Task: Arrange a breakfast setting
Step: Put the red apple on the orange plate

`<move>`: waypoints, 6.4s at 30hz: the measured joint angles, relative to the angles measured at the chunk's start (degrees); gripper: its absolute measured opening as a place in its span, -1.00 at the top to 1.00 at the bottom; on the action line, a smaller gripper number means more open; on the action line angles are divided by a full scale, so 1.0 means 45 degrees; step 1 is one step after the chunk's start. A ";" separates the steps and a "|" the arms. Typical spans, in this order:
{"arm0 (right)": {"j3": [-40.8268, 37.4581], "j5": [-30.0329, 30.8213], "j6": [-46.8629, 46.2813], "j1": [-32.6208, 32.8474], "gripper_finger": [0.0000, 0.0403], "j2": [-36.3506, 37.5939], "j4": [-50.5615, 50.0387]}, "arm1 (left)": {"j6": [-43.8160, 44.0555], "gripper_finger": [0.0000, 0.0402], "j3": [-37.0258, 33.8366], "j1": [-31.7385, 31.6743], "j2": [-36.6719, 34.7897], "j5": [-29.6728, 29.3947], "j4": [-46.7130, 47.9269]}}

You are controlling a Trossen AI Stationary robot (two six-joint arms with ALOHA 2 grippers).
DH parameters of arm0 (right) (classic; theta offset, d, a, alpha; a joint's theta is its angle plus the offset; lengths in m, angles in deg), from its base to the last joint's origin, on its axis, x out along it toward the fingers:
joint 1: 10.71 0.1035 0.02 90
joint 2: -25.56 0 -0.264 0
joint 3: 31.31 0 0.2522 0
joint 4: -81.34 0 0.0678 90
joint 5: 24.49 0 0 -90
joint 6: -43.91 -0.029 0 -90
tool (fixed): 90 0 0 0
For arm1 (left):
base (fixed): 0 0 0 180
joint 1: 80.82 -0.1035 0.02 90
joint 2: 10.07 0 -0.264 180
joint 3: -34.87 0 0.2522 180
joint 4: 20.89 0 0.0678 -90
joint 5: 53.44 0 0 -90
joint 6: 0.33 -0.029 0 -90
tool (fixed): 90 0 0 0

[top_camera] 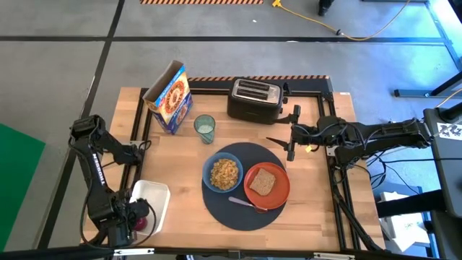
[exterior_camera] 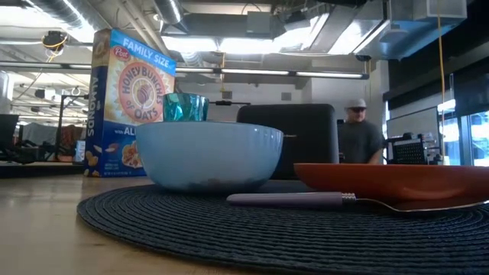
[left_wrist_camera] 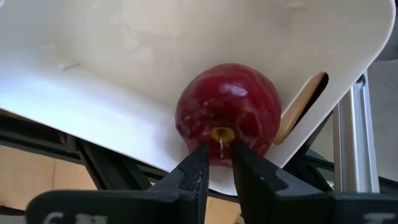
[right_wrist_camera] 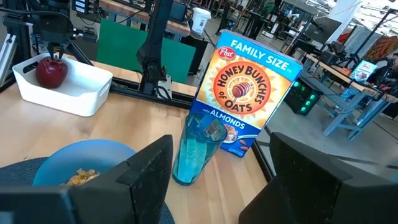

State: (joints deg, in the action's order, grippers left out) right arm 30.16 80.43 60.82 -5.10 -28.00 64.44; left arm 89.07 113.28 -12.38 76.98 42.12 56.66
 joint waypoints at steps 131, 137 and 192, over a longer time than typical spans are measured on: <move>0.3456 -0.2136 -0.2089 -0.0194 -0.96 -0.4967 -0.7211 | -1.9666 0.98 0.0915 -1.3996 0.2605 -0.5380 -1.5169; 0.3929 -0.2098 -0.2599 -0.0180 -0.96 -0.5703 -0.7604 | -1.9742 0.98 0.1081 -1.3931 0.2730 -0.5425 -1.5135; -0.9952 -0.5420 -0.4644 0.3540 -0.47 -0.3963 1.3611 | -2.0997 0.27 0.1095 -1.3299 0.2035 -0.7978 -1.4956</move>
State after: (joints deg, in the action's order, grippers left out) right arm -14.63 56.04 39.92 10.83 -45.83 125.69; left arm -5.42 118.21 -72.22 86.14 6.22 -10.64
